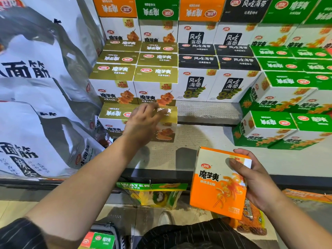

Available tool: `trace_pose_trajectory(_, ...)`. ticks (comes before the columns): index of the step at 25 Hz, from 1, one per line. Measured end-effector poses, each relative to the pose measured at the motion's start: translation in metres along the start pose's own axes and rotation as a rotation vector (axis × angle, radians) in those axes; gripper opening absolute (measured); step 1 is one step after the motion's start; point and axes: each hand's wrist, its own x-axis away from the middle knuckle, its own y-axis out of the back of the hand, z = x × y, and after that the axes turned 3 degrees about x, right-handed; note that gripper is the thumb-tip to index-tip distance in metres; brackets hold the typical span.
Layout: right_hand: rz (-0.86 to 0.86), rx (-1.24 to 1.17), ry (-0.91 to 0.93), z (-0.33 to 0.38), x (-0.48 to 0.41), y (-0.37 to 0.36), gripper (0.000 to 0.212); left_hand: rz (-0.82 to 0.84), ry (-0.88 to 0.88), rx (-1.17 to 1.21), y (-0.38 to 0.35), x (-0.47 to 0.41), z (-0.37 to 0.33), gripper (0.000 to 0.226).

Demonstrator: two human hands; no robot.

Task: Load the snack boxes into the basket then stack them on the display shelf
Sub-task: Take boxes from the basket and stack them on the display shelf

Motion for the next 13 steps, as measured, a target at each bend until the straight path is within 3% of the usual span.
trace_pose_trajectory(4,-0.018,-0.018,0.009,-0.001,0.003,-0.004,0.098,-0.021,0.009,0.018,0.0,0.002,0.002,0.068)
trace_pose_trajectory(8,-0.075,-0.069,0.029,0.001,0.007,-0.004,0.061,-0.089,0.012,0.008,0.001,0.003,-0.006,0.063)
trace_pose_trajectory(11,-0.114,-0.097,0.052,0.001,0.011,-0.003,0.088,-0.148,0.033,0.01,-0.002,0.005,-0.013,0.067)
trace_pose_trajectory(13,-0.131,-0.111,0.068,0.001,0.017,0.001,0.085,-0.224,0.0,0.131,0.001,0.005,-0.031,0.057)
